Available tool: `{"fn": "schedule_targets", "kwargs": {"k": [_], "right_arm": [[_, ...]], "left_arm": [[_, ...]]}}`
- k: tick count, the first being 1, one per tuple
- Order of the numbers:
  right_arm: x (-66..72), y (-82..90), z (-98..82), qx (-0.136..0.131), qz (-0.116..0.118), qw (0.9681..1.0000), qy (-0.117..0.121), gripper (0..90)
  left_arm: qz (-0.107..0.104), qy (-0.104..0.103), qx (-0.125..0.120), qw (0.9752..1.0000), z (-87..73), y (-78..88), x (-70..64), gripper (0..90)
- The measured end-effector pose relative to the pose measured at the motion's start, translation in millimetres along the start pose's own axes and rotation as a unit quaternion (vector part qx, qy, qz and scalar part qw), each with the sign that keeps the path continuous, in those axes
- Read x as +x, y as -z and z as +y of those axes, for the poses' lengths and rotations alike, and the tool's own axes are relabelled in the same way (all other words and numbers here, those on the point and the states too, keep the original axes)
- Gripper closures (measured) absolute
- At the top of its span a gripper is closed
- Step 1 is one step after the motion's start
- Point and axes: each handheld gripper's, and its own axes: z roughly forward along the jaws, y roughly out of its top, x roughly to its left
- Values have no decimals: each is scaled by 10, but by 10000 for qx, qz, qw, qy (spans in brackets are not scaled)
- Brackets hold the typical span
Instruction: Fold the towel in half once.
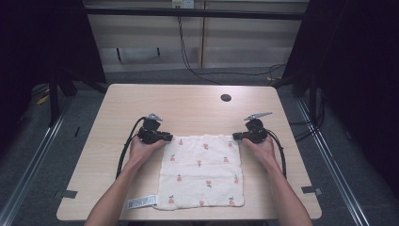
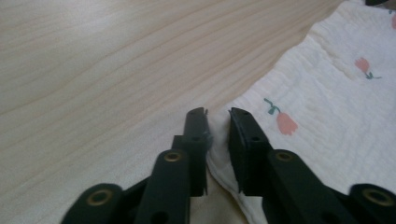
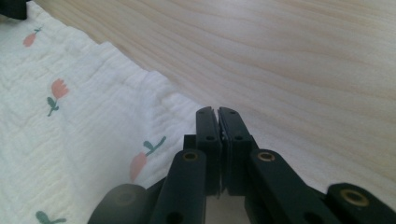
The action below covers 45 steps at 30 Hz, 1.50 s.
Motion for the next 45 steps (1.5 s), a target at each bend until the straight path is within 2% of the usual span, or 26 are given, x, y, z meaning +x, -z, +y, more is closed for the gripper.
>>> {"fn": "schedule_targets", "kwargs": {"k": [2,4,9,15,18,19,22,24,25,26,28,32,37,40,42,45], "right_arm": [[16,3,-8,-44,18,10000,-9,878],[24,-1,-25,-69,45,10000,-24,879],[12,20,-54,-181,73,9997,-114,882],[-22,144,-6,-476,144,9986,-205,883],[-18,205,32,-518,139,9984,-155,883],[-15,227,46,-538,165,9983,-142,883],[-13,296,88,-703,208,9972,-164,883],[-33,352,110,-959,330,9943,-327,883],[-40,370,124,-998,352,9938,-347,884],[-38,385,138,-985,325,9941,-317,884],[-35,411,157,-1025,338,9938,-283,885],[-22,442,180,-1077,377,9931,-275,885],[62,448,82,-959,452,9943,-120,886],[98,484,31,-1014,526,9934,-126,886],[120,507,11,-1037,550,9931,-86,886],[164,539,3,-1035,608,9928,-42,886]], "left_arm": [[-56,10,6,10000,-11,10,10,858],[-134,117,-75,9998,-34,15,26,865],[-201,160,-263,9993,-61,50,10,867],[-200,188,-471,9985,-18,138,13,865],[-209,217,-599,9978,24,176,3,866],[-186,171,-630,9977,40,195,-3,866],[-206,126,-732,9970,88,253,-44,867],[-246,90,-792,9965,113,299,-61,867],[-242,102,-865,9959,125,326,-72,867],[-296,103,-886,9956,136,356,-68,867],[-202,57,-952,9952,158,408,-69,868],[-230,86,-938,9953,164,462,-47,869],[-413,100,-1031,9938,28,451,-107,868],[-445,-13,-984,9942,-12,461,-152,868],[-514,-29,-1064,9930,-23,496,-191,868],[-547,-136,-1044,9929,-34,542,-240,868]]}}
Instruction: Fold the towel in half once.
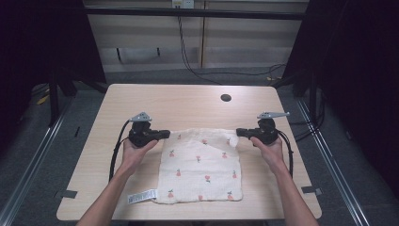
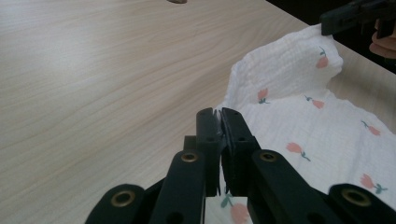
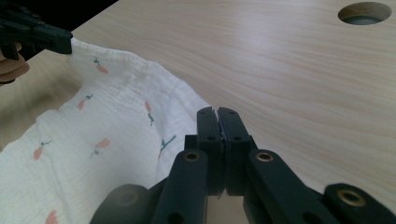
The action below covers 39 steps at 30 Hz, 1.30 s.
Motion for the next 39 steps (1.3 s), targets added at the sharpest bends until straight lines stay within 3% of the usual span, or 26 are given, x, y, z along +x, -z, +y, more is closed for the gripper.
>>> {"fn": "schedule_targets", "kwargs": {"k": [4,8,11,13,18,20,24,26,30,39], "right_arm": [[83,33,-27,188,72,9997,154,885],[113,104,-69,153,95,9997,192,885],[147,171,-65,114,95,9996,248,886],[185,210,-50,45,114,9997,229,885],[296,274,-35,61,125,9991,393,886],[335,291,-41,73,131,9990,423,886],[398,349,-66,53,155,9987,488,887],[427,386,-82,43,166,9986,491,887],[475,454,-101,19,184,9985,517,887],[608,533,-201,150,246,9972,683,888]], "left_arm": [[-18,-36,37,10000,-29,61,-39,869],[-48,-74,-30,10000,-50,155,-73,869],[149,-237,-35,9996,-45,233,-123,868],[42,-179,-148,9997,-48,270,-164,868],[42,-332,-198,9992,-37,350,-284,868],[25,-298,-207,9993,-59,377,-285,868],[68,-320,-127,9994,-143,419,-289,868],[147,-470,28,9988,-150,434,-312,868],[18,-505,-88,9987,-145,507,-391,868],[-106,-595,7,9982,-197,579,-540,868]]}}
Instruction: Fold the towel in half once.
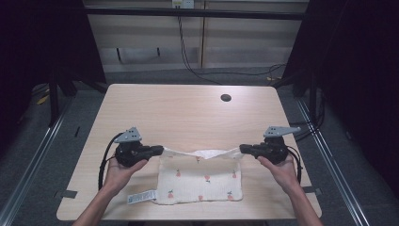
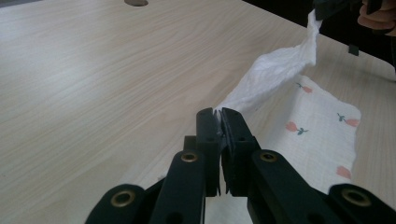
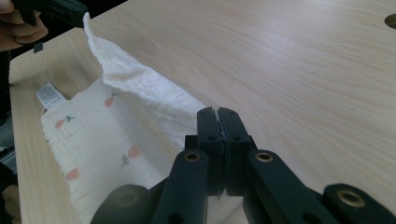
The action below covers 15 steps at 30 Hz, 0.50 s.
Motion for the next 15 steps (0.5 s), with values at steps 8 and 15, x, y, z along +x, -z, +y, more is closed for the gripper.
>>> {"fn": "schedule_targets", "kwargs": {"k": [8,15], "right_arm": [[132,107,28,28,0,9999,136,888],[220,160,-33,72,33,9998,171,888]], "left_arm": [[-10,21,46,10000,-3,77,-75,868],[-23,13,241,9997,-107,100,-151,868]]}}
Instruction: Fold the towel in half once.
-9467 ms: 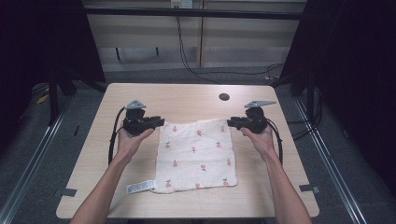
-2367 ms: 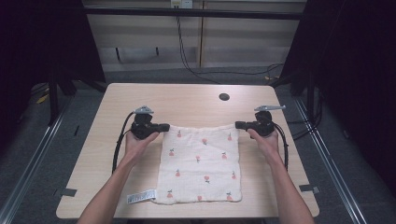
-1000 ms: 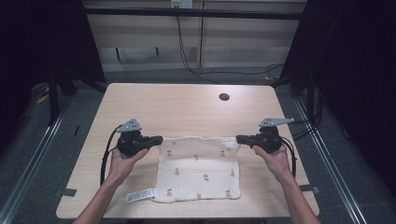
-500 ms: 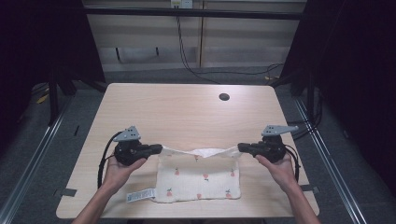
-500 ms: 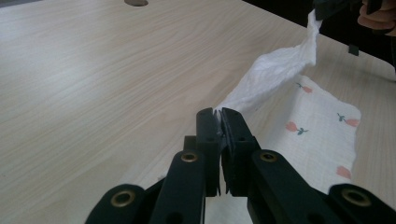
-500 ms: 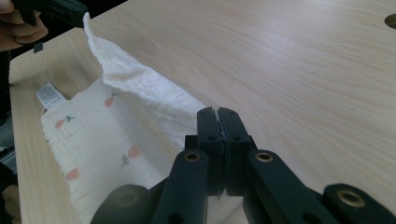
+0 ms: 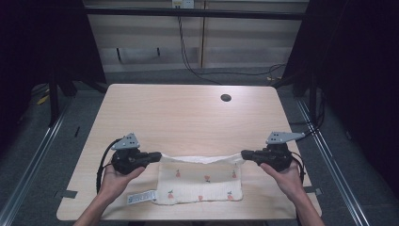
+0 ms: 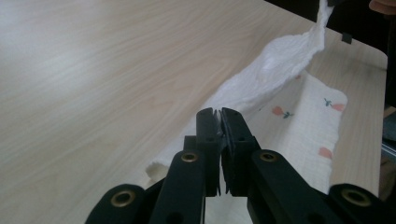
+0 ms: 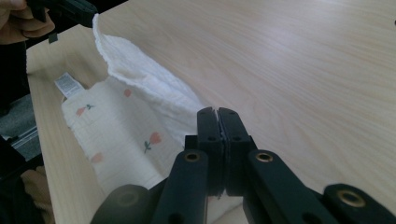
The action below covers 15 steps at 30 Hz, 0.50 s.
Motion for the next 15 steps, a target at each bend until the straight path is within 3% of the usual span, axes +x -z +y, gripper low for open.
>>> {"fn": "schedule_targets", "kwargs": {"k": [5,7,11,15], "right_arm": [[68,14,-105,-1,-114,9999,4,888],[105,47,-95,-84,-153,9998,65,888],[181,61,-89,-23,-156,9998,153,888],[183,33,-234,141,-135,9998,72,888]], "left_arm": [[-14,-86,3,10000,-64,54,-80,868],[-77,-7,-54,10000,-45,93,-108,868],[-170,-53,155,9997,-151,38,-190,867],[-195,-39,329,9993,-275,3,-212,866]]}}
